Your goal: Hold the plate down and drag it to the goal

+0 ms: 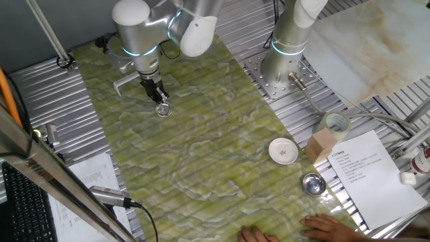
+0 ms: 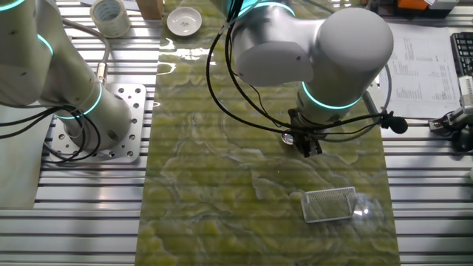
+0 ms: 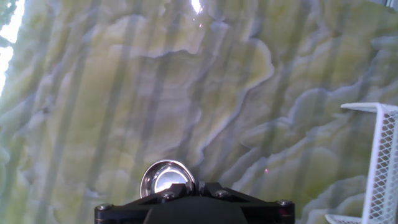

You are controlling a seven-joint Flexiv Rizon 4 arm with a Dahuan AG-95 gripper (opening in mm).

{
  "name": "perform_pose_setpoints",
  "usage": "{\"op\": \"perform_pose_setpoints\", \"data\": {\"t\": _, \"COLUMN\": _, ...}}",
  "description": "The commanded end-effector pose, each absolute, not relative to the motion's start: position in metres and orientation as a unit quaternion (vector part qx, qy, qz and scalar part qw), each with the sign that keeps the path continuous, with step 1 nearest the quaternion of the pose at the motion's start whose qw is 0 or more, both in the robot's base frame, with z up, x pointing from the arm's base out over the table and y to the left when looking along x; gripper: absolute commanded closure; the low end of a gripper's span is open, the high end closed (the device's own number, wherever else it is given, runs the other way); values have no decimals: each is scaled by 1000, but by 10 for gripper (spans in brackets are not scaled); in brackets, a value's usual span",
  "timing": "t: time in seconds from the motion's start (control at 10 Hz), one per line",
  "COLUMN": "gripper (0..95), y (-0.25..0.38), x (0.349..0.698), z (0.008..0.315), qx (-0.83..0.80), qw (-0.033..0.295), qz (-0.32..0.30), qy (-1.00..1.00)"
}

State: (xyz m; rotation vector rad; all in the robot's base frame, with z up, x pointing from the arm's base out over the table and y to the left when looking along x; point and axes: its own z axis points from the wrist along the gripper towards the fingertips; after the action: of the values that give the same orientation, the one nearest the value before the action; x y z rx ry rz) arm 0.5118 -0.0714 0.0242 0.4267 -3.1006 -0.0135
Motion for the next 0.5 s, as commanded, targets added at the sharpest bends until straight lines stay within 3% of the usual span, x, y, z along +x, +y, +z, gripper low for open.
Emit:
{"op": "perform_pose_setpoints", "data": {"t": 0.1, "gripper": 950, "y": -72, "x": 512, "z": 24, "qx": 139, "qw": 6, "qz": -7, "qy": -990}}
{"op": "perform_pose_setpoints", "data": {"t": 0.5, "gripper": 950, "y": -72, "x": 512, "z": 24, "qx": 113, "qw": 6, "qz": -22, "qy": -993}}
